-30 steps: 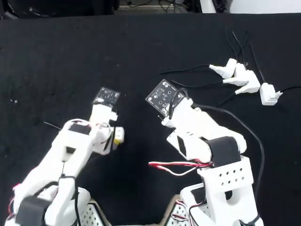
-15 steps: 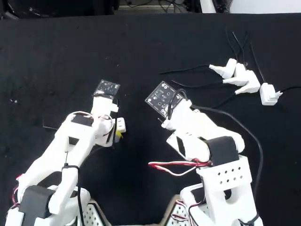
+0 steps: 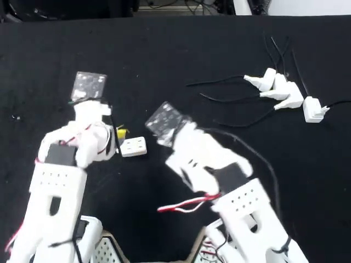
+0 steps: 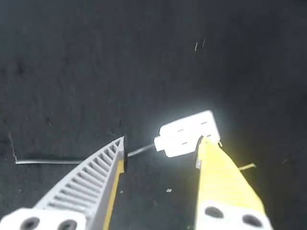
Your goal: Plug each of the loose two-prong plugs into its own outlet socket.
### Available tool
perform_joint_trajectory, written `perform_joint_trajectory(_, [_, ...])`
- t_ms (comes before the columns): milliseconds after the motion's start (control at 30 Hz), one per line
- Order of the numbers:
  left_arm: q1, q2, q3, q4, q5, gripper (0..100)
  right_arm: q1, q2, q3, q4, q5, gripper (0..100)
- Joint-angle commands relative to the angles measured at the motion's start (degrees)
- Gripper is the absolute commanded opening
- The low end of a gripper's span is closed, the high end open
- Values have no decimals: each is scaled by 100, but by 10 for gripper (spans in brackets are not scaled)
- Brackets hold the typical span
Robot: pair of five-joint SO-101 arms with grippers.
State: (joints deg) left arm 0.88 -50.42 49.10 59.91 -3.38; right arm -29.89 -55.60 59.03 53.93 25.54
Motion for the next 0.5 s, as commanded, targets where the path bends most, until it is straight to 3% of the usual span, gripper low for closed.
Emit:
perform_joint_trajectory(0, [84,-1020,356,-369,422,249,-475,-84,-13,-615,-70,11])
perform_joint_trajectory(467, [462,-3174,1068,-633,607,249,-695,-84,-101,-651,-70,11])
